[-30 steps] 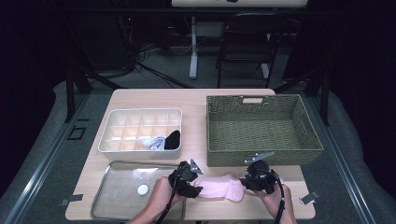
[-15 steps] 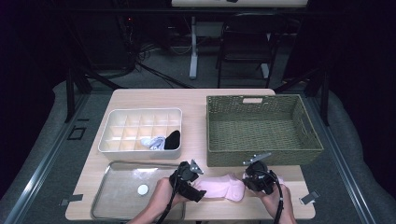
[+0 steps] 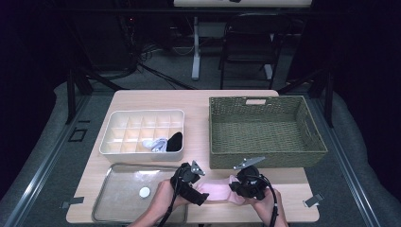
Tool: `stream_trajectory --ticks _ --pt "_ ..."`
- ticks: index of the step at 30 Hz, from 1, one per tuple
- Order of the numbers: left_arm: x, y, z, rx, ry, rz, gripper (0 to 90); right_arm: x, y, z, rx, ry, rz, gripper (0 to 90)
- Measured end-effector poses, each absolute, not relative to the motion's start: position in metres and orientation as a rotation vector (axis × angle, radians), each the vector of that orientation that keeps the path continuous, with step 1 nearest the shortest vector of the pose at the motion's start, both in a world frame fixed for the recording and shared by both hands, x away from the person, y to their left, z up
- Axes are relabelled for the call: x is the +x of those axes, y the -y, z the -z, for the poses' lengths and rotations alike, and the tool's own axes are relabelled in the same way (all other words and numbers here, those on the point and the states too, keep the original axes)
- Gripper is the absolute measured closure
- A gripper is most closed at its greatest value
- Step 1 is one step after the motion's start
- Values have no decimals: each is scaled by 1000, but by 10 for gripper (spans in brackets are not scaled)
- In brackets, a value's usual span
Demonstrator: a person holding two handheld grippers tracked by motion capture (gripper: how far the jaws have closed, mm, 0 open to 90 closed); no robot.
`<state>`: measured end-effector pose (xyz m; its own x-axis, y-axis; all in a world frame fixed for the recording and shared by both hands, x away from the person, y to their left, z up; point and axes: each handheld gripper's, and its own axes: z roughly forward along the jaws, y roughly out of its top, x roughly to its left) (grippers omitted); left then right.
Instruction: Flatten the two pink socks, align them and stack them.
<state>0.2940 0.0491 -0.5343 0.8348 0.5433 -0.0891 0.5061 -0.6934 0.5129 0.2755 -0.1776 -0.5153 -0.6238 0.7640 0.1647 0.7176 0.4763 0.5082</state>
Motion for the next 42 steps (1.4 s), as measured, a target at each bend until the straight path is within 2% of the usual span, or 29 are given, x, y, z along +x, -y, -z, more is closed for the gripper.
stream_trajectory --ticks 14,18,20,23,32,36,42 --pt "294 -48 535 2470 -791 -104 148 280 143 522 1252 -2657 -937 870" --pt "295 -47 536 2478 -788 -87 155 284 141 530 1265 -2708 -953 752" --pt "294 -46 537 2472 -790 -88 161 285 145 529 1265 -2718 -966 667" --pt "294 -43 539 2469 -788 -70 185 284 159 522 1278 -2710 -1017 600" --pt "292 -33 542 2456 -777 -55 225 282 201 511 1366 -2605 -1010 573" --pt "295 -29 540 2428 -785 -52 300 287 220 514 1448 -2530 -892 585" --pt "297 -21 539 2377 -799 -34 367 294 245 524 1524 -2444 -697 622"
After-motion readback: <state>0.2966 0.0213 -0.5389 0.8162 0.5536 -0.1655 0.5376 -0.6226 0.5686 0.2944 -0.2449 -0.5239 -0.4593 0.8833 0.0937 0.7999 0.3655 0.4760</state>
